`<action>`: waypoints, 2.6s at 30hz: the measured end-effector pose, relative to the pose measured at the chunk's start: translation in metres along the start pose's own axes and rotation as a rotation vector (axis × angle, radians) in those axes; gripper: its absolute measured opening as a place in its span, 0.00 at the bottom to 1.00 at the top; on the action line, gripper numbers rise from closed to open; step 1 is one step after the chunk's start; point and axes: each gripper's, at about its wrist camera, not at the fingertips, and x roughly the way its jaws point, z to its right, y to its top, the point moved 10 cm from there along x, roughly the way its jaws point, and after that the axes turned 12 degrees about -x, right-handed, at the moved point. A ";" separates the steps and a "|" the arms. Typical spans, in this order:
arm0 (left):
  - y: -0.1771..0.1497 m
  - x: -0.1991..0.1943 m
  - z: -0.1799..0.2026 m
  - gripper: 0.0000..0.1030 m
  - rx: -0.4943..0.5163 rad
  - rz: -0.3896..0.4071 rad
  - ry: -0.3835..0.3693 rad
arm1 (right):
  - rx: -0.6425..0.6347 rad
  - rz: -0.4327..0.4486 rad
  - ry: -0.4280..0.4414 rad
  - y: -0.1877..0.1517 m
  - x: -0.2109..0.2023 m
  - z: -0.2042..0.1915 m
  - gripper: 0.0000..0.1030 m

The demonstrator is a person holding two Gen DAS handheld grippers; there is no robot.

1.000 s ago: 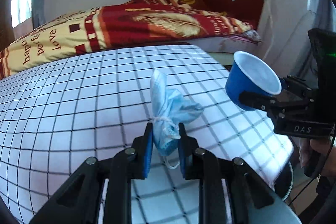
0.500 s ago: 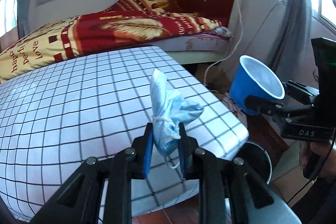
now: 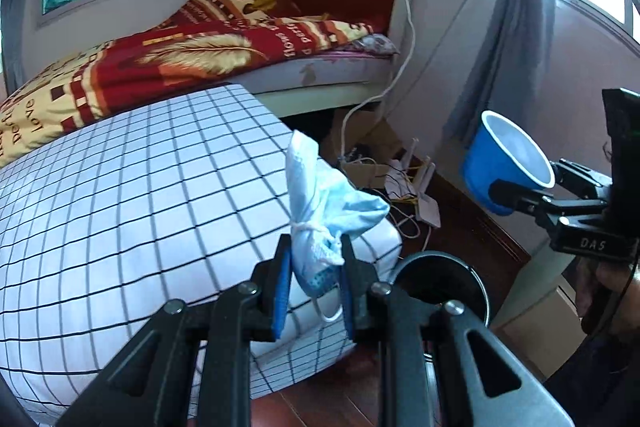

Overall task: Collect trash
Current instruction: 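Carry the light-blue tissue and blue cup over the black bin with both grippers, then open both grippers to drop the tissue and cup into the bin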

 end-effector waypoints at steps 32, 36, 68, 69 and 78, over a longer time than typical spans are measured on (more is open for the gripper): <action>-0.056 0.045 0.115 0.22 0.143 -0.136 -0.158 | 0.122 -0.119 -0.103 -0.103 -0.025 0.079 0.74; -0.068 0.051 0.126 0.22 0.163 -0.164 -0.175 | 0.131 -0.142 -0.109 -0.118 -0.025 0.085 0.74; -0.165 0.130 0.145 0.22 0.203 -0.435 -0.195 | 0.063 -0.404 -0.042 -0.239 0.038 0.078 0.74; -0.166 0.132 0.144 0.22 0.201 -0.439 -0.193 | 0.059 -0.413 -0.033 -0.243 0.041 0.076 0.74; -0.196 0.169 0.130 0.73 0.190 -0.524 -0.142 | 0.014 -0.576 -0.028 -0.299 0.086 0.068 0.99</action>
